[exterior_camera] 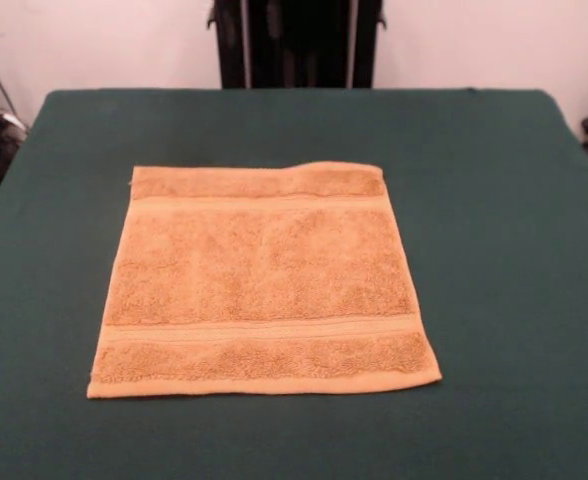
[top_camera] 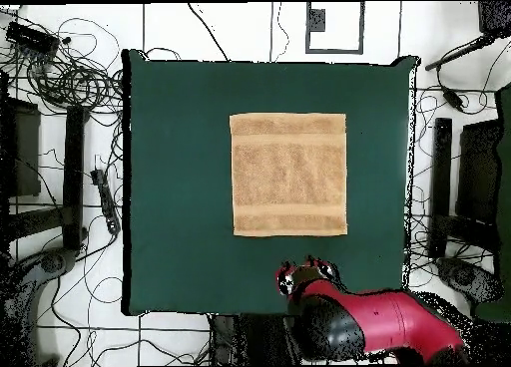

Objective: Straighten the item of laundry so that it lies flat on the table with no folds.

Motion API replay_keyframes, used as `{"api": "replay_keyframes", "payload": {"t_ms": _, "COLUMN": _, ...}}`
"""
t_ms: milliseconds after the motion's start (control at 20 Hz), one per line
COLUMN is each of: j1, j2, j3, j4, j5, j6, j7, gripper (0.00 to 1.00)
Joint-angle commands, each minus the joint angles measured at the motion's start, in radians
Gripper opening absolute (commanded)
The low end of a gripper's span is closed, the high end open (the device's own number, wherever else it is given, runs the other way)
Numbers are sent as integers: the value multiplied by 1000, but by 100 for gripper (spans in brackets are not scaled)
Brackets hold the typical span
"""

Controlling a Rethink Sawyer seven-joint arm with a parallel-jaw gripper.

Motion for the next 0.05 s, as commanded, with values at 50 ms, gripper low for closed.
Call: {"api": "replay_keyframes", "payload": {"t_ms": 50, "j1": 36, "j2": -284, "j3": 273, "j4": 172, "j5": 237, "j6": 130, "j7": -209, "gripper": 100}}
